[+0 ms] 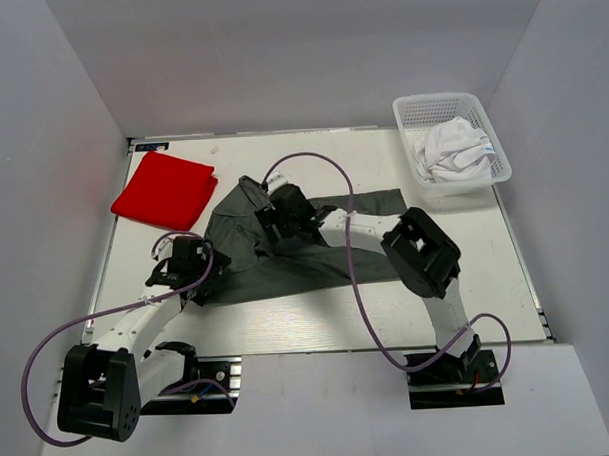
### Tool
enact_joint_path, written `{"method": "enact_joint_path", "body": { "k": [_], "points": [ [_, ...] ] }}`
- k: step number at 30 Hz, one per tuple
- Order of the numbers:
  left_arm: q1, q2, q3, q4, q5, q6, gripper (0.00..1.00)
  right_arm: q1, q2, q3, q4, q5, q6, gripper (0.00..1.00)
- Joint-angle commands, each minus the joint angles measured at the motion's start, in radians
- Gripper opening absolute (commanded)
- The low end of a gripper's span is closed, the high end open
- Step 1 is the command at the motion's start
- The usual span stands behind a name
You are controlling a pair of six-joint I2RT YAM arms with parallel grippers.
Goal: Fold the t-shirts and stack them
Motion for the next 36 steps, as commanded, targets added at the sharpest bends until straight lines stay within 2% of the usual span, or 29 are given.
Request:
{"method": "enact_joint_path", "body": {
  "k": [1, 5, 8, 10, 12, 16, 20, 24, 25, 31, 32, 36],
  "points": [
    [0.006, 0.014, 0.002, -0.047, -0.031, 0.034, 1.00, 0.025, -0.155, -0.071, 0.069, -0.165, -0.039, 0.90],
    [0.006, 0.014, 0.012, -0.056, -0.031, 0.034, 1.00, 0.029, -0.205, -0.135, 0.067, -0.230, -0.090, 0.90],
    [0.006, 0.014, 0.012, -0.056, -0.031, 0.045, 1.00, 0.039, -0.237, -0.204, 0.127, -0.292, -0.128, 0.90],
    [0.006, 0.014, 0.012, -0.065, -0.031, 0.045, 1.00, 0.055, -0.217, -0.218, 0.142, -0.311, -0.206, 0.90],
    [0.006, 0.014, 0.012, -0.077, -0.040, 0.045, 1.00, 0.075, -0.182, -0.188, 0.117, -0.313, -0.222, 0.90],
    [0.006, 0.005, 0.002, -0.077, -0.040, 0.045, 1.00, 0.085, -0.093, -0.113, 0.105, -0.197, -0.211, 0.90],
    [0.006, -0.015, 0.002, -0.077, -0.040, 0.045, 1.00, 0.076, -0.042, -0.065, 0.114, -0.116, -0.148, 0.90],
    [0.006, -0.046, -0.007, -0.096, -0.040, 0.045, 1.00, 0.060, 0.018, 0.005, 0.047, 0.038, -0.024, 0.90],
    [0.006, -0.046, -0.007, -0.096, -0.040, 0.045, 1.00, 0.054, 0.025, 0.012, 0.040, 0.054, 0.050, 0.90],
    [0.006, -0.090, -0.017, -0.139, -0.049, 0.045, 1.00, -0.020, 0.013, 0.012, 0.013, 0.069, 0.221, 0.90],
    [0.006, -0.105, -0.026, -0.139, -0.049, 0.045, 1.00, -0.032, 0.012, 0.022, -0.039, 0.072, 0.228, 0.90],
    [0.006, -0.132, -0.026, -0.139, -0.049, 0.045, 1.00, -0.041, -0.046, -0.016, -0.049, 0.037, 0.226, 0.90]
  ]
}}
